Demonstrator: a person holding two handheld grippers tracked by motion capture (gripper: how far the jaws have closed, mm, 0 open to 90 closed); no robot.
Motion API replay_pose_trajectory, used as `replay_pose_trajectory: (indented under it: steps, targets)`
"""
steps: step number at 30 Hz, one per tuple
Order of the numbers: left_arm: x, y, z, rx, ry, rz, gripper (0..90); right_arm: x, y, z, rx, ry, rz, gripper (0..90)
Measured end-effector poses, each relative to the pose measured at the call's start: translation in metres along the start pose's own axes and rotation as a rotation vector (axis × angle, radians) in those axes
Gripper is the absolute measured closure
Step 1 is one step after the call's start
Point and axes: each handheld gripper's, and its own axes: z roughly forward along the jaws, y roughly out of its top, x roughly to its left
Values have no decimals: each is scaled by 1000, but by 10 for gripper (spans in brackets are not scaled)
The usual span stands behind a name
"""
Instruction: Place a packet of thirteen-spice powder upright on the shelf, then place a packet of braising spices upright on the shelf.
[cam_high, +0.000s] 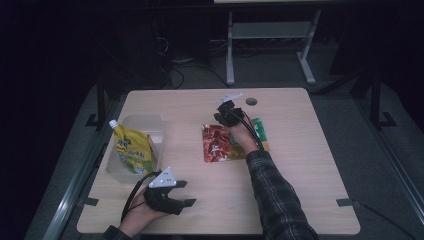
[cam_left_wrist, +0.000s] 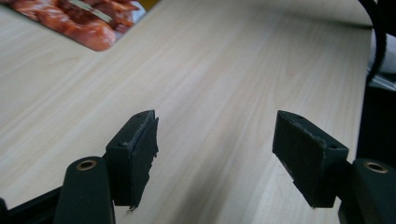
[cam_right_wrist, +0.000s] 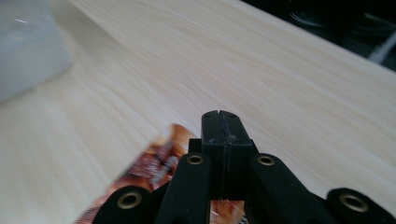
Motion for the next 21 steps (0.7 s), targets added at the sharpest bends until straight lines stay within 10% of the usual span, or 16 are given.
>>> replay_pose_trajectory:
  steps: [10,21]
  targets:
    - [1,0,-2,-8,11,0,303,-9,-23,33,66,-79,25,897]
    - [3,-1,-3,-7,17,-4,303,-10,-38,22,15,-39,37,897]
